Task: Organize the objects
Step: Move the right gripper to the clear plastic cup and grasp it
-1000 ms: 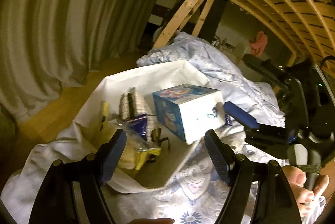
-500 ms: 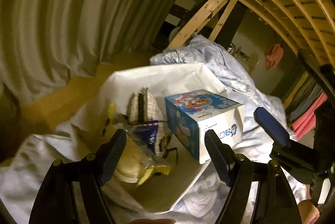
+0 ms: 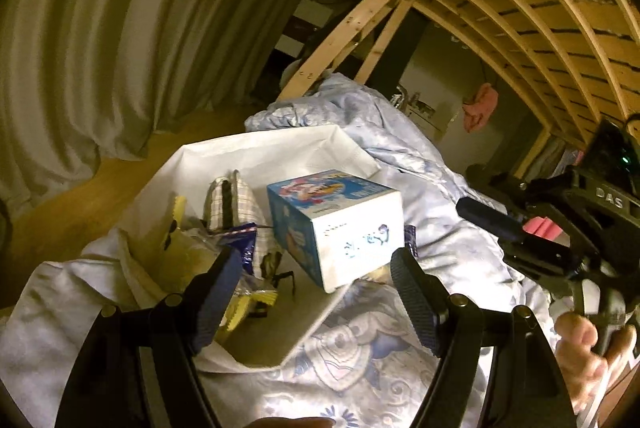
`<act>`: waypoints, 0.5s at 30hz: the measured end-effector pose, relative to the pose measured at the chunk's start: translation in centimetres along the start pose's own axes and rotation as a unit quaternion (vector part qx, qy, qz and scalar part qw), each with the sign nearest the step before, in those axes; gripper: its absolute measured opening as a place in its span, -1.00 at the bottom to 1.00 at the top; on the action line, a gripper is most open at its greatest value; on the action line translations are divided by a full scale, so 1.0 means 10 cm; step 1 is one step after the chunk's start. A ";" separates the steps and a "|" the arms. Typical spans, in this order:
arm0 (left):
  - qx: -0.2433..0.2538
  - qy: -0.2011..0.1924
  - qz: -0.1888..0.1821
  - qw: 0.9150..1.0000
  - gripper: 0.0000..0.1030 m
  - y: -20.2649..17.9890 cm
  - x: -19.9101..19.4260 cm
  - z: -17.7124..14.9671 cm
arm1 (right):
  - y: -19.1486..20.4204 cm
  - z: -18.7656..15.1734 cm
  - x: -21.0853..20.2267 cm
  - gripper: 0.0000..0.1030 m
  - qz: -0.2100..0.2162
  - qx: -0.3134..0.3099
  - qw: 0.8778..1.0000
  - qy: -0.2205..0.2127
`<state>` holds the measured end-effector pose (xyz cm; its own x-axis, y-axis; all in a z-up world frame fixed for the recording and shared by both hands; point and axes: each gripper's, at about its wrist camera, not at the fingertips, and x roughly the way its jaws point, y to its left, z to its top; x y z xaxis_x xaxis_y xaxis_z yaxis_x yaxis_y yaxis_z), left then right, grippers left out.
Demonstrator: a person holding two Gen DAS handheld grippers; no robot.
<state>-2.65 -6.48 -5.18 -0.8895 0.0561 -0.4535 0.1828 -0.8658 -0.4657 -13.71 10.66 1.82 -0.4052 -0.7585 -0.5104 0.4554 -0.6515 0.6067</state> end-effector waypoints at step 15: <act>-0.016 0.046 0.011 0.999 0.47 0.14 0.19 -0.05 | -0.23 0.04 1.06 -0.35 0.026 0.022 0.986 0.161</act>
<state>-3.83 -7.32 -7.10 -0.8427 0.0842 -0.5318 0.2172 -0.8507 -0.4787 -19.34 4.09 -4.77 -0.1064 -0.7601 -0.6411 0.4306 -0.6163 0.6593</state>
